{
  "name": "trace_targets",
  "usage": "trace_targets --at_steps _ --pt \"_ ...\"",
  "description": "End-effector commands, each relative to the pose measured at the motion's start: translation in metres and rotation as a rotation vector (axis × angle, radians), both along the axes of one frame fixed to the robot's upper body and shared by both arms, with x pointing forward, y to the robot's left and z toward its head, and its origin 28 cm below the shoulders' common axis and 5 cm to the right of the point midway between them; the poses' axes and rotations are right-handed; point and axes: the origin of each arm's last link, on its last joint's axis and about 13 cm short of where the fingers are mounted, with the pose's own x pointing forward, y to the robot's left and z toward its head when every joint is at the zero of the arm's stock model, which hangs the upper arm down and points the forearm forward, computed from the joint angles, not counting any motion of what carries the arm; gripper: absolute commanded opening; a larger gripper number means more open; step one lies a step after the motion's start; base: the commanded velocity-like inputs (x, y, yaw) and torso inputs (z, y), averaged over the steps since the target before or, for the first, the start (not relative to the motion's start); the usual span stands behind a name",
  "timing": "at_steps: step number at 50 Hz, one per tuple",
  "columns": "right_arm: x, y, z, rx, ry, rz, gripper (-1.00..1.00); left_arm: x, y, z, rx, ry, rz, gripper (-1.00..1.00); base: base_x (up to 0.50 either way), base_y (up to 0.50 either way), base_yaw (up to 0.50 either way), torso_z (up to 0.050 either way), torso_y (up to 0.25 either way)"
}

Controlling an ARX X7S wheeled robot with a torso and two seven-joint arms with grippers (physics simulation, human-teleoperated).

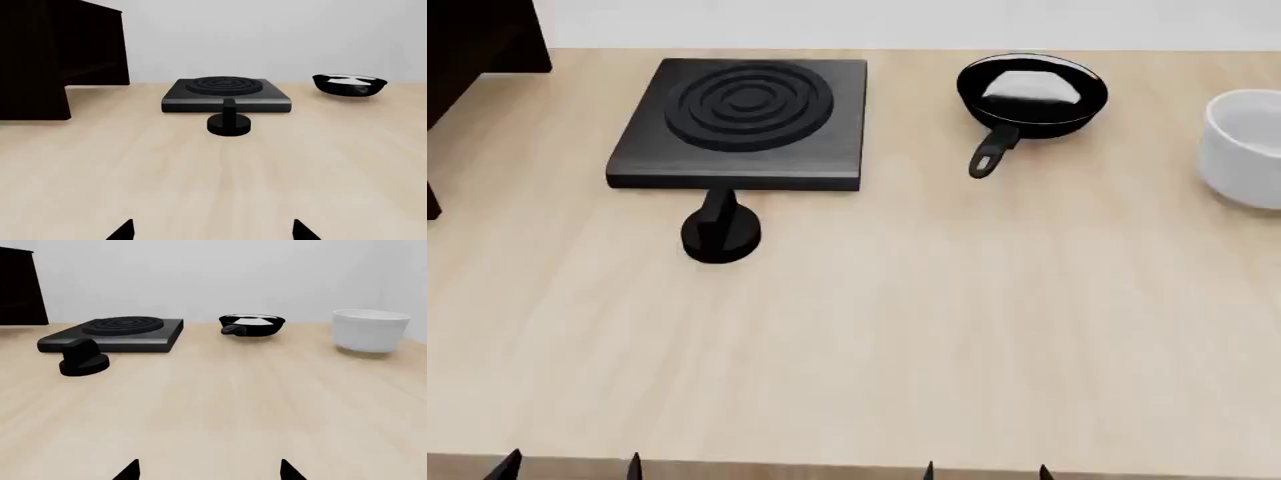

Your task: Put the frying pan on the cabinet shelf.

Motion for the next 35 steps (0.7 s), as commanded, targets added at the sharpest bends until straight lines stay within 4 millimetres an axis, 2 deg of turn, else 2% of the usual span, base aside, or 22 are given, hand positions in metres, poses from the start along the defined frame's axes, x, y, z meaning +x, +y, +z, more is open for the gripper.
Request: trace_targets --at_steps 1,10,16,27,35 --pt "0.001 0.0 -0.002 0.0 0.0 0.0 1.0 0.0 0.0 0.0 0.01 0.0 0.0 1.0 0.0 0.0 0.0 0.0 0.0" --pt "-0.001 0.001 0.0 0.006 0.023 -0.056 1.0 -0.013 -0.002 -0.01 -0.032 0.019 -0.013 1.0 0.0 0.0 0.0 0.0 0.0" --pt "-0.001 0.001 0.0 -0.006 0.016 -0.063 1.0 -0.003 -0.003 -0.013 -0.036 0.013 -0.004 1.0 0.0 0.0 0.0 0.0 0.0" --pt "-0.001 0.001 0.0 -0.021 0.005 -0.07 1.0 -0.004 -0.001 -0.011 -0.036 -0.008 -0.009 1.0 0.0 0.0 0.0 0.0 0.0" --pt "-0.001 0.001 0.0 -0.026 0.002 -0.067 1.0 -0.004 -0.003 -0.003 -0.036 -0.03 -0.023 1.0 0.0 0.0 0.0 0.043 0.0"
